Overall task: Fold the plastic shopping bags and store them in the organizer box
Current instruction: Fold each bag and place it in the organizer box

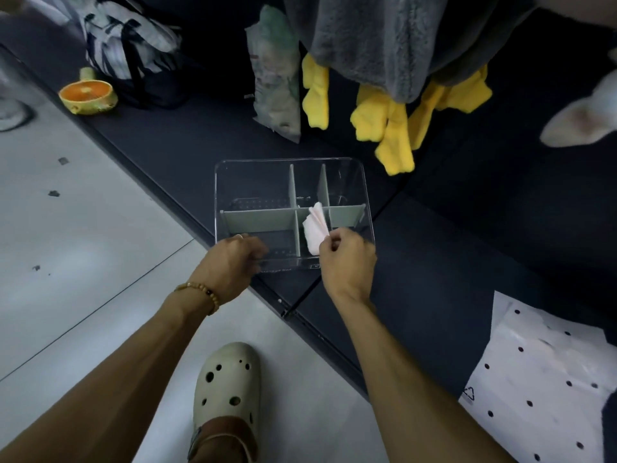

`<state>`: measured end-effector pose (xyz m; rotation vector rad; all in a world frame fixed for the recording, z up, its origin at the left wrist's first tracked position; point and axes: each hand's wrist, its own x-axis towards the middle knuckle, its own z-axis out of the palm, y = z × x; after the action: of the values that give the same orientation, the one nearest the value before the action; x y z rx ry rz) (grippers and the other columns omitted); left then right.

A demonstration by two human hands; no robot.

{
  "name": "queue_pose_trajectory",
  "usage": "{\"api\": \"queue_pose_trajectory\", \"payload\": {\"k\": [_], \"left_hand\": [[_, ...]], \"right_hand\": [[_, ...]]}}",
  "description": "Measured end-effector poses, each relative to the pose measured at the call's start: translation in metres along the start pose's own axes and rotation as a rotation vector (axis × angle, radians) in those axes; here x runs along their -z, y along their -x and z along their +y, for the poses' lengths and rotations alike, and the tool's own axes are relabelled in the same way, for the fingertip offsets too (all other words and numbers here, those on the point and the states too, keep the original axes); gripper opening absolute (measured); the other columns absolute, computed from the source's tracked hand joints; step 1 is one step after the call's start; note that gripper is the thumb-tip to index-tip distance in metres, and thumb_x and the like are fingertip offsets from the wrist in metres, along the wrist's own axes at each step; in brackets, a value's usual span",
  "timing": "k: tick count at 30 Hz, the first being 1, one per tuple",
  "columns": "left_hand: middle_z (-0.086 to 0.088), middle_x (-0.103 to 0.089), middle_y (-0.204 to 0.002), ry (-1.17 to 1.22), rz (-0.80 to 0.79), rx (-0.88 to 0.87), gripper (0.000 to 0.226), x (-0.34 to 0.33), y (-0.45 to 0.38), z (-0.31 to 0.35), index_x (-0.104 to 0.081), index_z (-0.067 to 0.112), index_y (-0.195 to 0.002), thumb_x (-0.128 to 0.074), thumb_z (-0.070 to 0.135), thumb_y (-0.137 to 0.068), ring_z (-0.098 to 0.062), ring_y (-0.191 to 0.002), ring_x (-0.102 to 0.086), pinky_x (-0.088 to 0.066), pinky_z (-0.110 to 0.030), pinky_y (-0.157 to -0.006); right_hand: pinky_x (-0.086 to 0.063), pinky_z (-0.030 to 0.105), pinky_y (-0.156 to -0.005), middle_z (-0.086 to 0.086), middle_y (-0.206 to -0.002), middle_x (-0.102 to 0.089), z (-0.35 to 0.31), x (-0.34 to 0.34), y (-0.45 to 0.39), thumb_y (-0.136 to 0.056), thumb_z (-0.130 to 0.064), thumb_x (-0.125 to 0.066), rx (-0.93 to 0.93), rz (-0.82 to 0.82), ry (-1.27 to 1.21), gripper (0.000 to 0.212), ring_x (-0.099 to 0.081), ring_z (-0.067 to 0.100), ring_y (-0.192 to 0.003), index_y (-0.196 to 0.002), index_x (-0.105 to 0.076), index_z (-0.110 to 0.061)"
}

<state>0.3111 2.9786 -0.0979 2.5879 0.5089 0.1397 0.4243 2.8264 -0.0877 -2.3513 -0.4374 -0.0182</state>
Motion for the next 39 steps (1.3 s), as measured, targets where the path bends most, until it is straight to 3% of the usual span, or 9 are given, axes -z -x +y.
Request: {"api": "queue_pose_trajectory", "payload": {"k": [6,11,15,20,25,27,30,36,39], "left_hand": [[0.0,-0.066,-0.1,0.094,0.075,0.076,0.015,-0.019,-0.005,0.012,-0.071,0.015,-0.1,-0.064,0.01,-0.088,-0.017,-0.092,-0.061,-0.052,-0.032,-0.087],[0.009,-0.067,-0.094,0.382,0.215,0.215,0.011,-0.017,0.005,0.032,-0.071,0.018,-0.097,-0.067,0.017,-0.087,0.001,-0.082,-0.06,-0.046,-0.006,-0.075],[0.005,-0.073,-0.086,0.963,0.272,0.33,0.01,-0.026,0.019,0.083,-0.071,0.011,-0.095,-0.064,0.013,-0.089,-0.001,-0.082,-0.067,-0.05,-0.012,-0.074],[-0.003,-0.071,-0.093,1.216,0.07,0.39,0.015,-0.071,0.036,0.148,-0.068,0.017,-0.094,-0.056,0.008,-0.093,-0.018,-0.091,-0.068,-0.053,-0.027,-0.082],[-0.004,-0.069,-0.102,0.977,-0.147,0.208,0.015,-0.128,0.049,0.199,-0.068,0.015,-0.098,-0.057,0.006,-0.093,-0.018,-0.098,-0.065,-0.052,-0.029,-0.09],[-0.003,-0.066,-0.109,0.785,-0.205,0.061,0.019,-0.149,0.049,0.22,-0.067,0.014,-0.108,-0.06,0.011,-0.091,-0.013,-0.101,-0.062,-0.049,-0.021,-0.091],[0.002,-0.055,-0.124,0.423,-0.305,-0.25,0.038,-0.175,0.046,0.25,-0.058,0.02,-0.127,-0.062,0.023,-0.09,-0.013,-0.114,-0.05,-0.043,-0.026,-0.099],[0.008,-0.025,-0.154,-0.143,-0.465,-0.626,0.056,-0.222,0.036,0.28,-0.038,0.028,-0.144,-0.053,0.042,-0.092,-0.016,-0.143,-0.013,-0.012,-0.034,-0.115],[0.006,-0.042,-0.143,-0.173,-0.385,-0.654,0.038,-0.233,0.037,0.291,-0.055,0.032,-0.13,-0.051,0.041,-0.094,-0.015,-0.133,-0.027,-0.023,-0.034,-0.107]], "right_hand": [[-0.057,0.039,-0.069,0.001,-0.082,-0.071,0.0,-0.023,0.007,-0.094,-0.026,-0.055,0.015,-0.358,-0.073,0.019,-0.067,0.023,-0.07,-0.087,-0.069,-0.015],[-0.056,0.034,-0.079,-0.015,-0.088,-0.064,0.01,-0.004,0.018,-0.094,-0.026,-0.054,-0.025,-0.231,-0.205,0.016,-0.065,0.01,-0.082,-0.103,-0.067,-0.023],[-0.055,0.037,-0.084,-0.009,-0.101,-0.068,0.034,0.033,0.033,-0.096,-0.031,-0.052,-0.135,-0.157,-0.32,0.023,-0.068,0.013,-0.087,-0.114,-0.065,-0.024],[-0.043,0.004,-0.072,-0.014,-0.093,-0.067,0.108,0.1,0.066,-0.097,-0.028,-0.052,-0.243,-0.025,-0.236,0.022,-0.061,-0.006,-0.083,-0.111,-0.067,-0.019],[-0.042,0.028,-0.097,0.007,-0.124,-0.063,0.21,0.167,0.115,-0.094,-0.023,-0.058,-0.361,0.098,0.126,0.032,-0.053,0.023,-0.118,-0.122,-0.063,-0.009],[-0.034,0.039,-0.11,0.008,-0.142,-0.05,0.24,0.184,0.134,-0.091,-0.03,-0.061,-0.365,-0.014,0.269,0.048,-0.04,0.025,-0.133,-0.133,-0.054,-0.009],[-0.018,0.04,-0.119,0.002,-0.158,-0.024,0.269,0.192,0.155,-0.091,-0.045,-0.057,-0.306,-0.206,0.398,0.065,-0.017,0.021,-0.147,-0.146,-0.039,-0.016],[-0.038,0.048,-0.107,0.007,-0.146,-0.047,0.285,0.197,0.158,-0.089,-0.031,-0.067,-0.197,-0.099,0.369,0.044,-0.041,0.028,-0.136,-0.13,-0.061,-0.015],[-0.045,0.046,-0.092,0.005,-0.13,-0.061,0.292,0.206,0.159,-0.085,-0.02,-0.072,-0.172,-0.024,0.386,0.027,-0.054,0.029,-0.12,-0.113,-0.072,-0.018]]}}
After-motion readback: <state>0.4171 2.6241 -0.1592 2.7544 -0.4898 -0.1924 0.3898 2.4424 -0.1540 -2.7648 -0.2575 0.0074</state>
